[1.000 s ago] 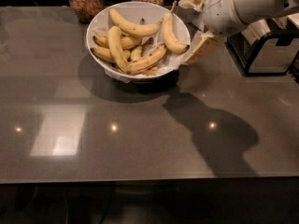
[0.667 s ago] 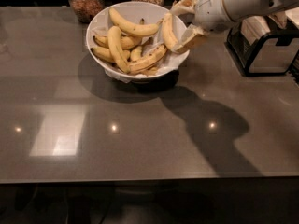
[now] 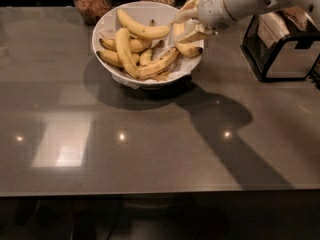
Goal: Pick banana from white bowl
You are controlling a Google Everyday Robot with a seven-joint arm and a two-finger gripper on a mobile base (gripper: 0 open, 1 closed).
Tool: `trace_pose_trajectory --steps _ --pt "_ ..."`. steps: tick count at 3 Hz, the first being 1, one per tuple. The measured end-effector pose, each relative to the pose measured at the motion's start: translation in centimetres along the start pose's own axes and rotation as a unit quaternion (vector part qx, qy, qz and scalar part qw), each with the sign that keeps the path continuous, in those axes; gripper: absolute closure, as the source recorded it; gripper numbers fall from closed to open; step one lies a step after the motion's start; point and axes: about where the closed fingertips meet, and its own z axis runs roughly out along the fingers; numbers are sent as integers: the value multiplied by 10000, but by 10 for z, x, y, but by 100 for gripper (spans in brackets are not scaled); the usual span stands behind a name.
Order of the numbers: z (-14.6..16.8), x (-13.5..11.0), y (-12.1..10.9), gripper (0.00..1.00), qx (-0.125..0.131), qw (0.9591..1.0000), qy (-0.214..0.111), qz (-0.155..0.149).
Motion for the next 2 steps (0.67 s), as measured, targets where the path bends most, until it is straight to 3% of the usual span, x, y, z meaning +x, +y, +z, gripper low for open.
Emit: trace_pose_trajectory --steps 1,2 --pt "35 1 -9 49 -132 9999 -86 24" --pt "46 -1 -12 49 -151 9998 -107 38"
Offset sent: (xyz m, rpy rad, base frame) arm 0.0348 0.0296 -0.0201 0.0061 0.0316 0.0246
